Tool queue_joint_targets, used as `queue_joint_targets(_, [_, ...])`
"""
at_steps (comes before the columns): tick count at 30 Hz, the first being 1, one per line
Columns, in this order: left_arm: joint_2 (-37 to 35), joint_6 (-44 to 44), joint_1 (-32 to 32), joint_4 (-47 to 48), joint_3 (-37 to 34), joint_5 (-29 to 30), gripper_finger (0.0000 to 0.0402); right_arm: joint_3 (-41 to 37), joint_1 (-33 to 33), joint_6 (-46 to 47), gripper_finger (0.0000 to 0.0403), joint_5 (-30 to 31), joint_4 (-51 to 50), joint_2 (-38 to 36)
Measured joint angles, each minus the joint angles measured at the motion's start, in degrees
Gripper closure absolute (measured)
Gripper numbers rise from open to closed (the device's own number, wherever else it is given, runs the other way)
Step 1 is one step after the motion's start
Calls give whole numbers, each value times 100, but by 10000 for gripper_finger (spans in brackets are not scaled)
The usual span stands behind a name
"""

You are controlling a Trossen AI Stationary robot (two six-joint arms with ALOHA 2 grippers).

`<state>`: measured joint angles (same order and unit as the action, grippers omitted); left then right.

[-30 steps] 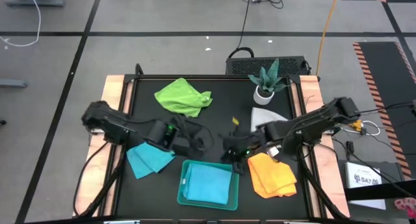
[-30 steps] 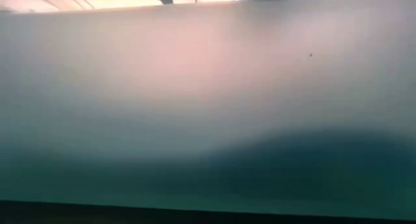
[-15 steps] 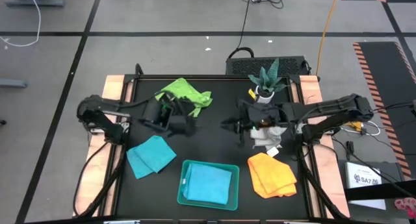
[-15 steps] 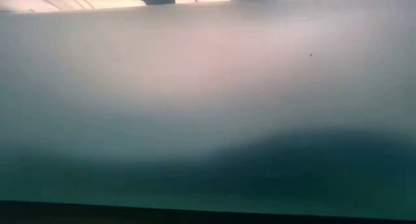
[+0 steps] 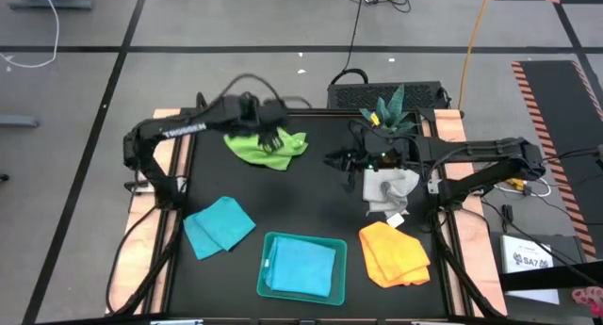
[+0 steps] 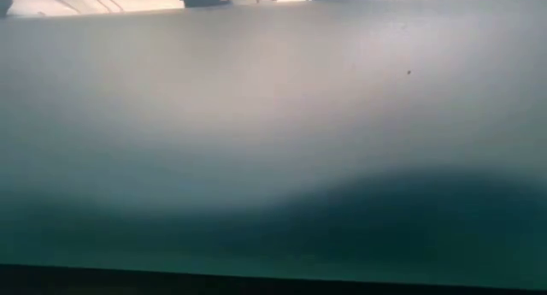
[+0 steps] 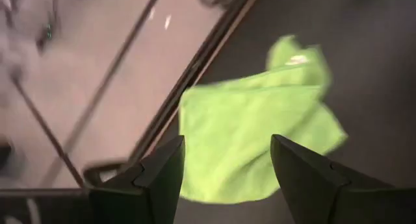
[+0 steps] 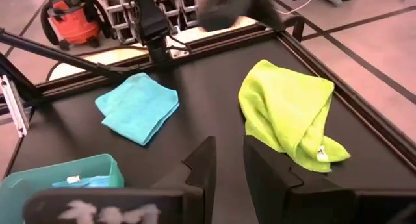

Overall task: Fold microfiber towels
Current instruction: Fold the green microfiber cloth into the bin

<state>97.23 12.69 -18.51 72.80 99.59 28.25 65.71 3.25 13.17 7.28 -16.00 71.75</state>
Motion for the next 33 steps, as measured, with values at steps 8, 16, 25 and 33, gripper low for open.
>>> queue_joint_targets(8, [3,1003,-1526,114,-3,-738,174,0,402,-699,335,-305,-497,-258])
queue_joint_targets(16, [15,-1192,-2153,-1062,-2,-2818,174,0,1071,-966,335,-304,-1285,-437])
queue_joint_targets(25, [690,-2576,-2486,-862,-1,-3286,174,0,1565,-857,335,-307,-1232,-436])
queue_joint_targets(33, [1638,-3647,-2921,-836,-2,-3766,174,0,1972,-556,335,-292,-1059,-435])
